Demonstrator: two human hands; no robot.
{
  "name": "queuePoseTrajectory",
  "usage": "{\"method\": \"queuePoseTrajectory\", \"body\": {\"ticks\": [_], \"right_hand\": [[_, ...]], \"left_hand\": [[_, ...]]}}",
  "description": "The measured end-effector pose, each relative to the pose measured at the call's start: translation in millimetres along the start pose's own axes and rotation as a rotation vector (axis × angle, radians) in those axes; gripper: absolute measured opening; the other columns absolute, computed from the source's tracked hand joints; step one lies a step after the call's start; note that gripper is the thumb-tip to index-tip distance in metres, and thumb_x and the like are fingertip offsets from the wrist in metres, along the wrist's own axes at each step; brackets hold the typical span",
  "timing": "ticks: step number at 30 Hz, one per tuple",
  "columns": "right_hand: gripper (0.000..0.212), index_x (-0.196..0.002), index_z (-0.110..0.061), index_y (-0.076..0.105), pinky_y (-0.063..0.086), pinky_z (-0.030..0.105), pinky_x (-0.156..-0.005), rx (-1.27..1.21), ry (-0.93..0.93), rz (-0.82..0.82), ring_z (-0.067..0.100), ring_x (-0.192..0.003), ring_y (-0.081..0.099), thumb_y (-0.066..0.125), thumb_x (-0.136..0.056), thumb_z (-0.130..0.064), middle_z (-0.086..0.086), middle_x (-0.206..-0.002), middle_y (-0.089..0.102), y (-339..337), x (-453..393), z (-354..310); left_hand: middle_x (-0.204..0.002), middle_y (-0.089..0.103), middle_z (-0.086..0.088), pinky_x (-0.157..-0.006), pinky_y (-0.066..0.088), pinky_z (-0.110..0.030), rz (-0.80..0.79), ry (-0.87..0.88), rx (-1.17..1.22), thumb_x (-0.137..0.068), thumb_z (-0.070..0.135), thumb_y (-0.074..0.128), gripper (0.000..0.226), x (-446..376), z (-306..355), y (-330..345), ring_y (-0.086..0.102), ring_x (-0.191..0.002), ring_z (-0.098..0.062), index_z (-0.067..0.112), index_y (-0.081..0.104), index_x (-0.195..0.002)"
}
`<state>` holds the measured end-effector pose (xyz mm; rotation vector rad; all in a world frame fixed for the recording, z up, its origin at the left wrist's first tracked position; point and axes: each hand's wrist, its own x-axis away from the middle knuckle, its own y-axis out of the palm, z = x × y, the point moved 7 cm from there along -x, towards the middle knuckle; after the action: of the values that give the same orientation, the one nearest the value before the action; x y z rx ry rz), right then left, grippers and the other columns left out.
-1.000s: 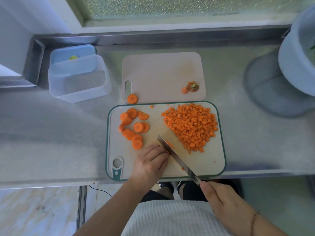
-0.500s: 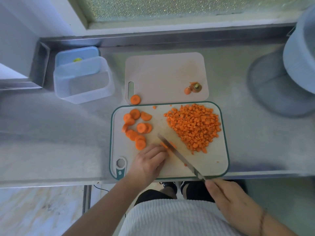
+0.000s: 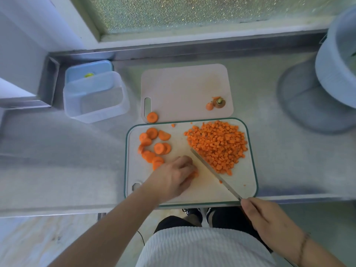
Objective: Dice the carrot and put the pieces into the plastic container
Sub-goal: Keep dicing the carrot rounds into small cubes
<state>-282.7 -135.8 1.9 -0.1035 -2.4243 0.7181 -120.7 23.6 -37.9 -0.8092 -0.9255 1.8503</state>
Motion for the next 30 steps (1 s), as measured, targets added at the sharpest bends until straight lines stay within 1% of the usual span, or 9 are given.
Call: {"method": "queuePoseTrajectory", "body": {"ticks": [6, 11, 14, 17, 20, 22, 24, 26, 30], "right_hand": [[0.063, -0.074, -0.028, 0.043, 0.045, 0.030, -0.057, 0.273, -0.067, 0.056, 0.014, -0.059, 0.055, 0.005, -0.079, -0.078, -0.003, -0.060, 0.057, -4.5, -0.1, -2.7], [0.071, -0.080, -0.031, 0.037, 0.041, 0.025, -0.053, 0.486, -0.100, 0.045, 0.012, -0.060, 0.054, -0.014, -0.071, -0.079, -0.005, -0.062, 0.054, -9.4, 0.1, -1.7], [0.086, -0.088, -0.033, 0.040, 0.043, 0.022, -0.053, 0.590, -0.096, 0.038, 0.010, -0.062, 0.056, -0.027, -0.062, -0.082, -0.007, -0.066, 0.055, -14.2, 1.6, 1.5], [0.106, -0.096, -0.034, 0.043, 0.046, 0.022, -0.060, 0.721, -0.101, 0.059, 0.010, -0.069, 0.060, -0.041, -0.049, -0.079, -0.008, -0.068, 0.052, -22.2, 2.3, 2.5], [0.105, -0.095, -0.035, 0.040, 0.048, 0.023, -0.062, 0.828, -0.158, 0.063, 0.009, -0.073, 0.063, -0.045, -0.049, -0.076, -0.012, -0.079, 0.058, -24.6, 4.1, 0.4], [0.098, -0.094, -0.035, 0.044, 0.046, 0.026, -0.056, 0.847, -0.219, 0.080, 0.010, -0.067, 0.064, -0.037, -0.059, -0.078, -0.011, -0.081, 0.063, -23.6, 3.8, -1.8], [0.082, -0.084, -0.032, 0.052, 0.042, 0.028, -0.043, 0.873, -0.278, 0.083, 0.011, -0.050, 0.059, -0.015, -0.078, -0.078, -0.009, -0.066, 0.060, -20.2, 0.5, -6.1], [0.066, -0.069, -0.028, 0.054, 0.033, 0.028, -0.028, 0.883, -0.310, 0.145, 0.010, -0.031, 0.046, 0.009, -0.091, -0.072, -0.008, -0.048, 0.051, -19.6, 0.2, -3.3], [0.060, -0.065, -0.027, 0.050, 0.028, 0.025, -0.027, 0.875, -0.416, 0.248, 0.010, -0.028, 0.041, 0.018, -0.092, -0.070, -0.009, -0.044, 0.046, -21.4, 2.8, -9.4]], "left_hand": [[-0.104, 0.068, -0.007, -0.060, 0.056, -0.032, 0.231, -0.330, -0.038, -0.096, 0.032, 0.054, 0.033, 22.9, 5.5, -6.0, 0.066, -0.081, -0.025, 0.009, 0.075, -0.105], [-0.104, 0.069, -0.008, -0.062, 0.058, -0.037, 0.183, -0.420, 0.056, -0.089, 0.029, 0.055, 0.033, 19.4, 3.9, -1.9, 0.068, -0.083, -0.028, 0.007, 0.075, -0.102], [-0.102, 0.068, -0.007, -0.065, 0.054, -0.028, 0.224, -0.402, 0.127, -0.087, 0.021, 0.058, 0.024, 21.5, 3.1, -12.1, 0.062, -0.082, -0.015, 0.007, 0.073, -0.098], [-0.095, 0.067, -0.008, -0.067, 0.046, -0.012, 0.419, -0.447, 0.117, -0.081, -0.007, 0.060, 0.022, 32.7, -5.4, -45.7, 0.052, -0.072, -0.005, 0.001, 0.074, -0.095], [-0.086, 0.067, -0.006, -0.065, 0.046, -0.017, 0.621, -0.502, 0.171, -0.078, -0.014, 0.057, 0.021, 33.0, -11.6, -83.7, 0.057, -0.072, -0.010, -0.001, 0.073, -0.085], [-0.092, 0.068, 0.000, -0.071, 0.050, -0.018, 0.489, -0.409, 0.245, -0.083, -0.003, 0.065, 0.015, 9.7, -1.9, -89.0, 0.061, -0.078, -0.006, 0.004, 0.075, -0.092], [-0.099, 0.068, 0.006, -0.076, 0.052, -0.021, 0.147, -0.250, 0.268, -0.089, 0.019, 0.069, 0.016, -16.4, 17.1, -71.0, 0.061, -0.084, -0.005, 0.012, 0.076, -0.101], [-0.097, 0.070, 0.005, -0.072, 0.053, -0.029, -0.065, -0.128, 0.157, -0.088, 0.037, 0.061, 0.028, -29.8, 30.3, -51.3, 0.062, -0.084, -0.015, 0.018, 0.078, -0.098], [-0.083, 0.069, 0.005, -0.061, 0.048, -0.029, -0.152, -0.047, 0.087, -0.084, 0.037, 0.054, 0.029, -36.8, 36.6, -35.2, 0.058, -0.073, -0.019, 0.023, 0.079, -0.084]]}}
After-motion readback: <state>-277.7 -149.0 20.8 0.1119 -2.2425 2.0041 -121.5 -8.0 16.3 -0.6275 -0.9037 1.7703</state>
